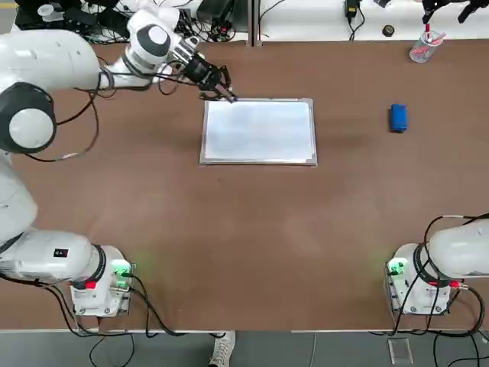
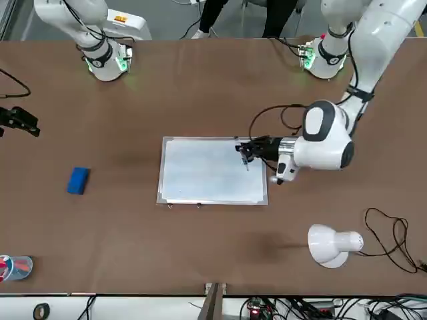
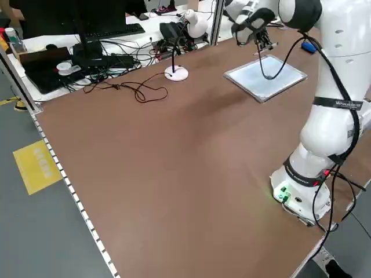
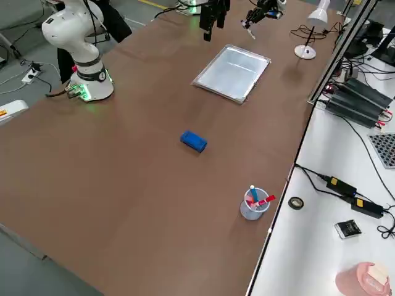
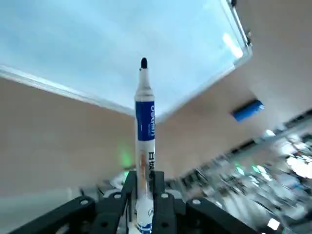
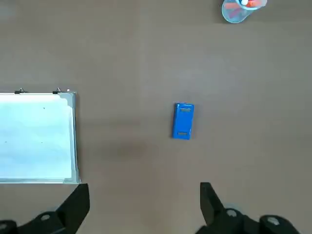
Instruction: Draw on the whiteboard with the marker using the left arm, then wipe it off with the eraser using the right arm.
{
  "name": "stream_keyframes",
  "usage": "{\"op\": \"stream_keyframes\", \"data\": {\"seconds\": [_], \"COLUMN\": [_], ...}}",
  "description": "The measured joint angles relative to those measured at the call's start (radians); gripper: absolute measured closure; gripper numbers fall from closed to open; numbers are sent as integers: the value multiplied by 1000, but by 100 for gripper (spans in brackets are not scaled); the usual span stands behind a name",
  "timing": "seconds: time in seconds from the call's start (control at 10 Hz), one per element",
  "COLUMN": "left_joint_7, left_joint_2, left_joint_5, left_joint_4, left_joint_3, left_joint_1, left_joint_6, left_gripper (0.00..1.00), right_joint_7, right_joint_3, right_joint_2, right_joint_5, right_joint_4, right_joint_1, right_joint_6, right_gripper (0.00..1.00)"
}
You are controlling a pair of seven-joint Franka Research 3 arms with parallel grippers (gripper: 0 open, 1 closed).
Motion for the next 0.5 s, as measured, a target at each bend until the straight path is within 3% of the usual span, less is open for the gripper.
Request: {"op": "stream_keyframes", "data": {"seconds": [0.5], "left_joint_7": [5], "left_joint_2": [182], "left_joint_5": [-406], "left_joint_4": [76], "left_joint_3": [-1], "left_joint_1": [-42], "left_joint_6": [1], "left_gripper": [83], "right_joint_7": [2], "right_joint_3": [0], "right_joint_2": [0], "right_joint_5": [0], "right_joint_4": [-4], "right_joint_1": [0], "right_joint_6": [-2], "right_gripper": [0]}}
